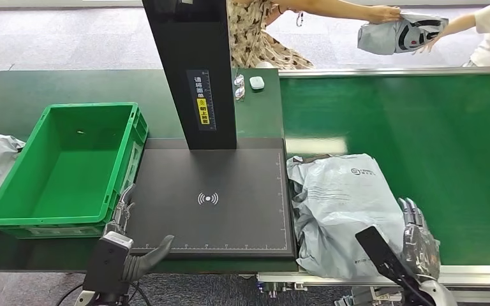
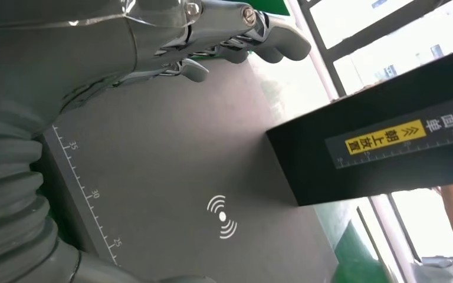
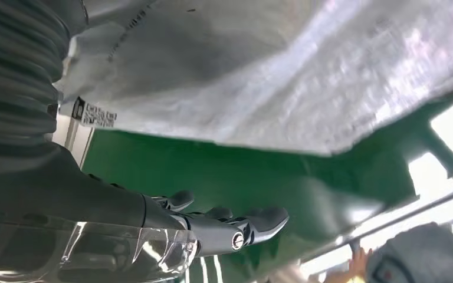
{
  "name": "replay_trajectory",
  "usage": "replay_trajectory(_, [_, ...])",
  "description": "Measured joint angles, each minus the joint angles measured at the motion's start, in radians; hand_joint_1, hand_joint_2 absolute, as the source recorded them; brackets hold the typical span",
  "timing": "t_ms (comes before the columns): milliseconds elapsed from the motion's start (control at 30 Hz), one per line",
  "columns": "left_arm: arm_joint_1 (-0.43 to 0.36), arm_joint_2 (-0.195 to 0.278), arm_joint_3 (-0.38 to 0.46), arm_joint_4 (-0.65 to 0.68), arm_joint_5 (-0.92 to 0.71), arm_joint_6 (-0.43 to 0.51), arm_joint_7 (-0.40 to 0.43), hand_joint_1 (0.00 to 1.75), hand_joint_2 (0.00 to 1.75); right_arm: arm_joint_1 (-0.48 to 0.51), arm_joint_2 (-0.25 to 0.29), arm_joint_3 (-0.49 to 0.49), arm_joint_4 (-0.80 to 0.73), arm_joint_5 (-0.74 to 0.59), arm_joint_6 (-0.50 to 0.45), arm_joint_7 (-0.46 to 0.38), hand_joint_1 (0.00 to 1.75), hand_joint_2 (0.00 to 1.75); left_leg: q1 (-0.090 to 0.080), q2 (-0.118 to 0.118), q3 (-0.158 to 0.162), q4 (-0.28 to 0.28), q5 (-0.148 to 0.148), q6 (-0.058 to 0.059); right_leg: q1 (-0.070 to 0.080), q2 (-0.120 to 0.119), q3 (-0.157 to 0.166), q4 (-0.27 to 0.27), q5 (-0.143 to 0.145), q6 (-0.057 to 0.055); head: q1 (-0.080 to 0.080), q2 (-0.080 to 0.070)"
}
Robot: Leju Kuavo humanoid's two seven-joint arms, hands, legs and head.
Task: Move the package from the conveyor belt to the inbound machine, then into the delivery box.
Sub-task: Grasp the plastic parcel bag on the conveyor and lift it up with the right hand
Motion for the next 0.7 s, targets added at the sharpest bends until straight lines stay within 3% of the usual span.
replay_trajectory(100, [-0.008, 0.008, 0.000, 0.008, 0.025, -0.010, -0.014, 0.00, 1.75, -0.004, -0.075, -0.026, 0.052, -0.055, 0.178, -0.025, 0.00, 1.75, 0.000, -0.001, 0.000, 0.000, 0.000, 0.000, 0.000, -0.001, 0.000, 0.000, 0.000, 0.000, 0.000, 0.000])
replay_trajectory(200, [-0.018, 0.016, 0.000, 0.021, 0.040, -0.016, -0.021, 0.00, 1.75, -0.003, -0.141, -0.031, 0.111, -0.063, 0.253, -0.033, 0.00, 1.75, 0.000, -0.001, 0.000, 0.000, 0.000, 0.000, 0.000, -0.001, 0.000, 0.000, 0.000, 0.000, 0.000, 0.000])
replay_trajectory(367, [-0.036, 0.027, 0.000, 0.037, 0.050, -0.018, -0.024, 0.00, 1.75, -0.003, -0.218, -0.018, 0.188, -0.064, 0.294, -0.020, 0.00, 1.75, 0.000, -0.001, 0.000, 0.000, 0.000, 0.000, 0.000, -0.001, 0.000, 0.000, -0.001, 0.001, 0.000, 0.000])
replay_trajectory(700, [-0.044, 0.046, 0.000, 0.063, 0.084, -0.009, -0.029, 0.00, 1.75, -0.012, -0.317, 0.046, 0.285, -0.125, 0.303, 0.000, 0.06, 1.75, 0.000, -0.001, 0.000, 0.000, 0.000, 0.000, 0.000, -0.001, 0.000, 0.000, -0.001, 0.001, 0.000, 0.000])
